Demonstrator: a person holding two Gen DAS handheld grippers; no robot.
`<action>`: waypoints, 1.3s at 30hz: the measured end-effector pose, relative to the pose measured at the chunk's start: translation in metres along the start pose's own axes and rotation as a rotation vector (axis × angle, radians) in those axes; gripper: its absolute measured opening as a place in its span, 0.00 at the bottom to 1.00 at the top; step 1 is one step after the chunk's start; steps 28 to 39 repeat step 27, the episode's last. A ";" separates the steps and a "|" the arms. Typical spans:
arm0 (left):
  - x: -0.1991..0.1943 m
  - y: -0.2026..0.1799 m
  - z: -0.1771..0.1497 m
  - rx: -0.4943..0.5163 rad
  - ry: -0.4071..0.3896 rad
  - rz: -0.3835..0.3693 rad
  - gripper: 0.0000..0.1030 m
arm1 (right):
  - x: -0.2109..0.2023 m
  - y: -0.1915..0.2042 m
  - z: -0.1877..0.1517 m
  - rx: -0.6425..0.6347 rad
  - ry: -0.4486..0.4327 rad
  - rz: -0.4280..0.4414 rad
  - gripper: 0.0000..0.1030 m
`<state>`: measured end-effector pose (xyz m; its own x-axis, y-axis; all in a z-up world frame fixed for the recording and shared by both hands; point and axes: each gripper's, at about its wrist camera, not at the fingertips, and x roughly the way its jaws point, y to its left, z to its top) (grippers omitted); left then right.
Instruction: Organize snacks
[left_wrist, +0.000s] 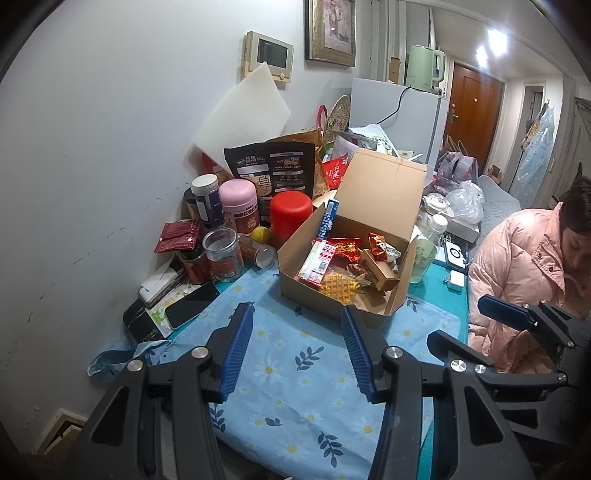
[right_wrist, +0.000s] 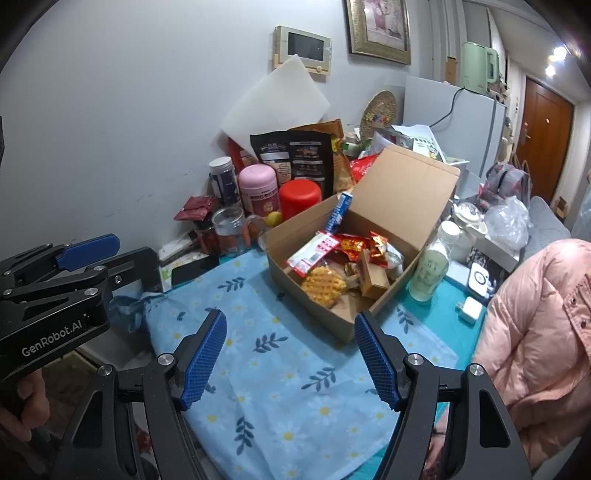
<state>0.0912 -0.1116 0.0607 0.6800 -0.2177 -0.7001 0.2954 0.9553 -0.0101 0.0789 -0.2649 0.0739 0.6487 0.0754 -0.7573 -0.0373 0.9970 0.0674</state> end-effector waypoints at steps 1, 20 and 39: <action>0.000 0.000 0.000 0.001 -0.001 0.000 0.48 | 0.000 0.000 0.000 0.001 0.001 0.000 0.70; 0.004 0.006 0.001 0.004 0.012 0.018 0.48 | -0.001 0.000 -0.002 0.000 0.003 -0.005 0.70; 0.008 0.009 0.000 0.002 0.007 0.002 0.48 | -0.001 0.002 -0.002 -0.003 0.009 -0.010 0.70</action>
